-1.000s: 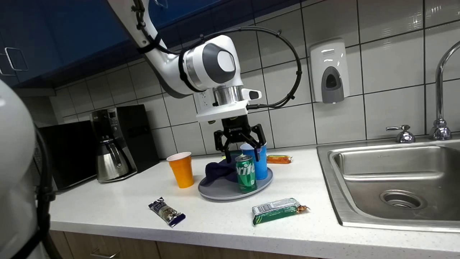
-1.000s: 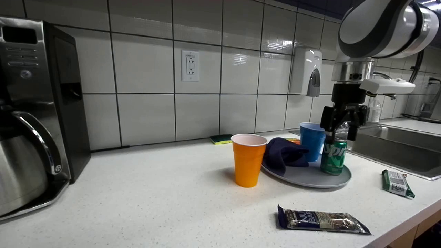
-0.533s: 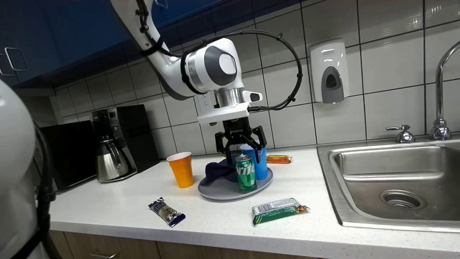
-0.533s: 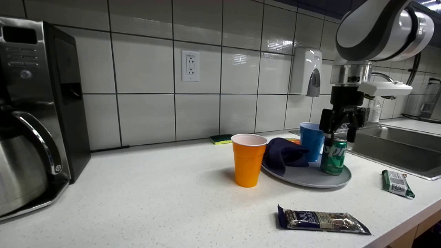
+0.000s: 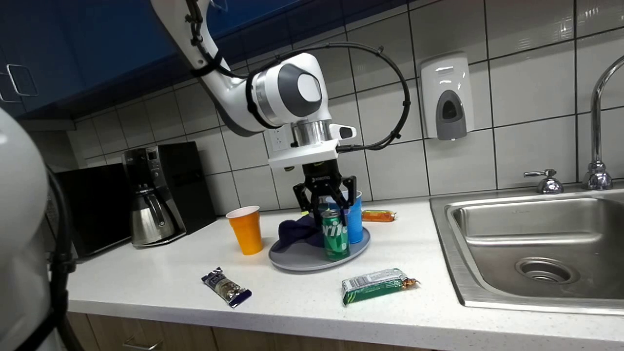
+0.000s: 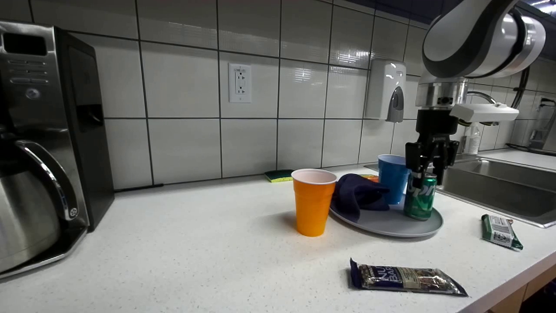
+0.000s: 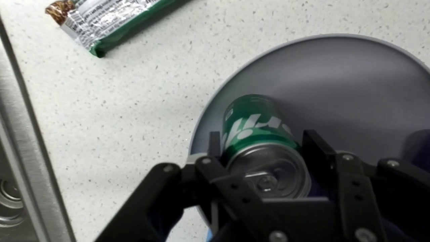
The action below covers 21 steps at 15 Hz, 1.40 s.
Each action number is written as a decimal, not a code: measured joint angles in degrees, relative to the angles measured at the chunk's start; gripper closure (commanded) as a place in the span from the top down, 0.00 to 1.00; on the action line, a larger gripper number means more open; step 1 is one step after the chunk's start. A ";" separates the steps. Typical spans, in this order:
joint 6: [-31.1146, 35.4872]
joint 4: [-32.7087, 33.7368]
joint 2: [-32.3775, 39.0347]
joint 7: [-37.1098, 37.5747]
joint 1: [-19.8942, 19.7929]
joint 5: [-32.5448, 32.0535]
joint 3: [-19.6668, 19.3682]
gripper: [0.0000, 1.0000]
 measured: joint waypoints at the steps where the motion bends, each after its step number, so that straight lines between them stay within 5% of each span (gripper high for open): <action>1: -0.03 0.01 0.00 0.00 0.00 0.04 0.01 0.38; 21: -1.35 0.63 -3.20 0.00 -0.05 0.01 -0.06 0.38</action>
